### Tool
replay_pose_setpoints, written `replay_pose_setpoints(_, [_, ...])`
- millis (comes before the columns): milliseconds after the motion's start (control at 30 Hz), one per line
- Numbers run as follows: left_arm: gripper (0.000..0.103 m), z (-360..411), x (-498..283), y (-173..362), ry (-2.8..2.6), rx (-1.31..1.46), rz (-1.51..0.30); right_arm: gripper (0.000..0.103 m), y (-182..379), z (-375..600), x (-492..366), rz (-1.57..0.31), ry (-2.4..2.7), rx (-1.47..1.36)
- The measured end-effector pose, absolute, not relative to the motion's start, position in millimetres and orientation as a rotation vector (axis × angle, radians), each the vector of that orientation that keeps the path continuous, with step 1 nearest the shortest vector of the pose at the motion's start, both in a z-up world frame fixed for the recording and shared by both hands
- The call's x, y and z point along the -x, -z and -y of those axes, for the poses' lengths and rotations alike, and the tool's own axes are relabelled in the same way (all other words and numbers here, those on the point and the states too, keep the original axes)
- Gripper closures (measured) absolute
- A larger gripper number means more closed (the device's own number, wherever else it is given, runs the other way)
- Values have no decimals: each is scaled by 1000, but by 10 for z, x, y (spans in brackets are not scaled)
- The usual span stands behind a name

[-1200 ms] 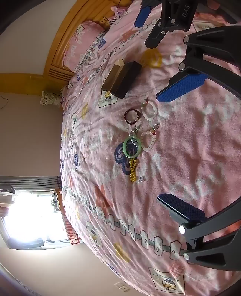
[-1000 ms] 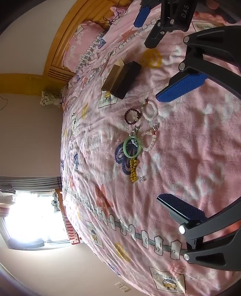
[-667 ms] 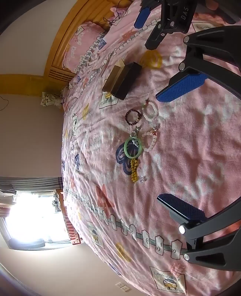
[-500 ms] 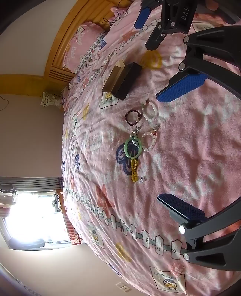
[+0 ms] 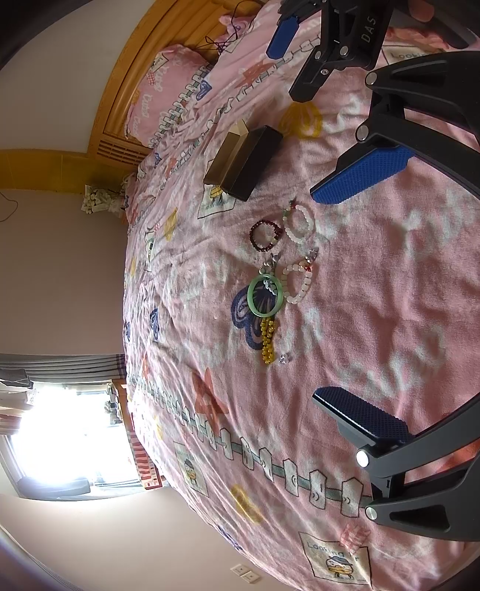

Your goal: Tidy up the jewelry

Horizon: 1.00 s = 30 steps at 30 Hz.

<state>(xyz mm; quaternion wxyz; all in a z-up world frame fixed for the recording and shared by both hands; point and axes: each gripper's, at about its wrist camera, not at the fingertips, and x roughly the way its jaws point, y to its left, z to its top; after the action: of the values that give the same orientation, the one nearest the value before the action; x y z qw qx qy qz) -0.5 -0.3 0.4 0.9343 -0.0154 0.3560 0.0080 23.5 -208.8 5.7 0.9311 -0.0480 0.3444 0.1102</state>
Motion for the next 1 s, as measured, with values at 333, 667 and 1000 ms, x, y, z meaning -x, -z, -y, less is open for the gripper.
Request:
replay_pose_setpoints(333, [6, 3, 6, -4, -17, 31, -727, 8, -64, 2090, -228, -705, -225, 99])
replay_pose_setpoints(667, [6, 5, 7, -5, -17, 30, -728, 8, -61, 2066, -217, -706, -228, 105])
replay_pose_setpoints(1000, [6, 6, 6, -4, -17, 29, -728, 8, -45, 2080, -230, -705, -226, 106])
